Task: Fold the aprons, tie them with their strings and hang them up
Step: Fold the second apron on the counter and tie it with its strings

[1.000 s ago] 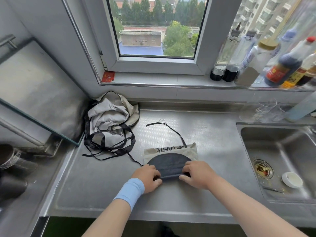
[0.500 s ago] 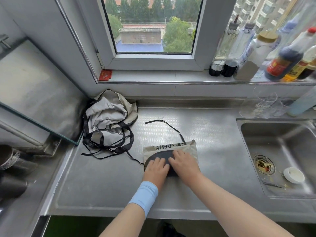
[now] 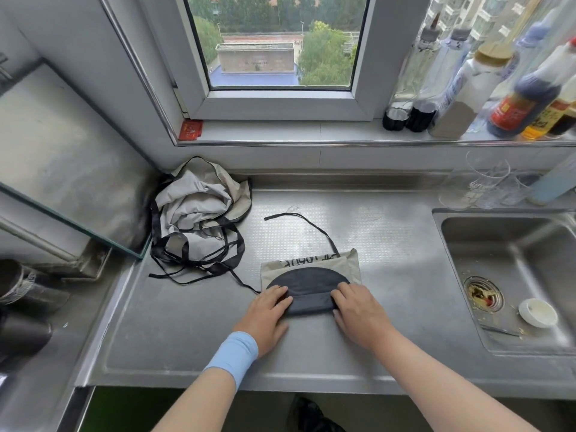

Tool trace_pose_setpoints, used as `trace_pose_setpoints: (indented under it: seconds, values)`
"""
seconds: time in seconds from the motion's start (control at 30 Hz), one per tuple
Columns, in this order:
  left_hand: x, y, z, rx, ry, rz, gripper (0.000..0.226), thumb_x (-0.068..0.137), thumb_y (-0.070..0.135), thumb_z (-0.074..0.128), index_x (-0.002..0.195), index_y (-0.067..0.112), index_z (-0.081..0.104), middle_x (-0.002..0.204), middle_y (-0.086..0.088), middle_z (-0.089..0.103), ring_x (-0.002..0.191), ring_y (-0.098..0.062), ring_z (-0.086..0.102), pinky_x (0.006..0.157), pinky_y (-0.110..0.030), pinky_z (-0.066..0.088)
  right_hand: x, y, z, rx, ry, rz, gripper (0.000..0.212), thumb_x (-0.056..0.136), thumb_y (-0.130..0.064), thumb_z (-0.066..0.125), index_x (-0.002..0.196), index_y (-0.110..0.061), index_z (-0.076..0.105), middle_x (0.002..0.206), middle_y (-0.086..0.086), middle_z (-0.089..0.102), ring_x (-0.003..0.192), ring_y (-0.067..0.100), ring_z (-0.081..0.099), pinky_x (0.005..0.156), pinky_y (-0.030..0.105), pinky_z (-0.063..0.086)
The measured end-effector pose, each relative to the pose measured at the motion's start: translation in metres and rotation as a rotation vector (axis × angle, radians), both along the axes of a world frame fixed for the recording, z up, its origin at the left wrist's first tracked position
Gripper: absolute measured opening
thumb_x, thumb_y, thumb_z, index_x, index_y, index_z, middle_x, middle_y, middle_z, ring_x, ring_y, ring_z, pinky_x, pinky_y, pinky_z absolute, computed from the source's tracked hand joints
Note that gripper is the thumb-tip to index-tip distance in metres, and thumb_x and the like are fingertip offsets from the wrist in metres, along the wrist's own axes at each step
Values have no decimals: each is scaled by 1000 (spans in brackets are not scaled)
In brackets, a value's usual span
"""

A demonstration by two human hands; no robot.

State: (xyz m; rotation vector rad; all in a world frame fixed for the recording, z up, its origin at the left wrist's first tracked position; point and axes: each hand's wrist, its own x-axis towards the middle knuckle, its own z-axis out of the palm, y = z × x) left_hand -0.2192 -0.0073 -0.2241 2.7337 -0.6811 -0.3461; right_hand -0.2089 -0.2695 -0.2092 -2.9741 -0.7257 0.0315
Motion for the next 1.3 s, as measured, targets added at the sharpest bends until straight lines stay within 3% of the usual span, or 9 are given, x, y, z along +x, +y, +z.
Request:
trace_pose_setpoints:
  seconds: [0.17, 0.3, 0.5, 0.63, 0.7, 0.83, 0.97, 1.1, 1.3]
  values:
    - [8, 1, 8, -28, -92, 148, 43, 80, 50, 43, 109, 34, 71, 96, 10, 56, 90, -14, 47, 72, -30, 54, 16, -7, 11, 11, 125, -14, 13, 87, -32, 59, 90, -19, 63, 89, -1, 59, 80, 23, 61, 68, 34, 48]
    - [21, 4, 20, -59, 41, 246, 62, 83, 61, 26, 117, 30, 68, 108, 8, 63, 103, -19, 55, 90, -25, 44, 32, -3, 18, 54, 254, -84, 25, 99, -34, 45, 107, -20, 65, 106, -2, 64, 100, 23, 60, 83, 33, 45]
    - [46, 0, 24, -79, 144, 437, 28, 94, 35, 55, 121, 29, 63, 121, 6, 64, 112, -17, 58, 95, -26, 42, 55, 3, 22, 162, 377, -279, 15, 94, -32, 58, 108, -27, 59, 110, -3, 60, 100, 24, 59, 81, 36, 47]
    - [49, -12, 27, 27, 38, 439, 26, 88, 27, 63, 113, 27, 56, 117, 6, 50, 108, -20, 49, 92, -30, 42, 60, 5, 16, 82, 145, -172, 40, 62, -5, 80, 93, -21, 60, 94, -1, 52, 87, 24, 51, 72, 30, 38]
    - [46, -20, 28, 57, -76, 367, 33, 74, 9, 70, 100, 25, 57, 102, 4, 50, 95, -22, 51, 80, -31, 42, 57, 10, 11, 60, 73, -77, 47, 48, 10, 77, 82, -19, 63, 82, 0, 51, 73, 24, 52, 62, 33, 44]
    - [39, -35, 25, 120, -246, 184, 36, 49, -1, 65, 76, 22, 62, 76, 3, 54, 66, -22, 56, 52, -28, 42, 49, 15, 8, 11, 32, 34, 22, 73, -7, 50, 80, -16, 68, 80, 3, 56, 74, 25, 58, 68, 40, 53]
    - [32, -28, 17, 83, -172, 149, 35, 60, 33, 73, 92, 22, 63, 92, 5, 59, 81, -20, 57, 65, -29, 52, 48, 4, 5, -29, 149, 58, 33, 74, -29, 57, 102, -15, 68, 100, 4, 58, 90, 26, 58, 79, 37, 52]
    - [41, -9, 8, -72, -115, 173, 30, 70, 25, 78, 98, 18, 66, 101, 3, 63, 91, -20, 63, 66, -33, 58, 57, -4, 8, 2, 156, 71, 21, 85, -11, 59, 104, -11, 67, 100, 7, 58, 98, 29, 59, 73, 38, 49]
    - [64, 1, 15, -122, 49, 334, 28, 97, 36, 51, 108, 19, 69, 101, -6, 58, 94, -25, 57, 83, -34, 47, 73, -6, 9, 150, 265, -106, 22, 100, -25, 44, 106, -11, 61, 110, 5, 46, 108, 29, 45, 86, 42, 49]
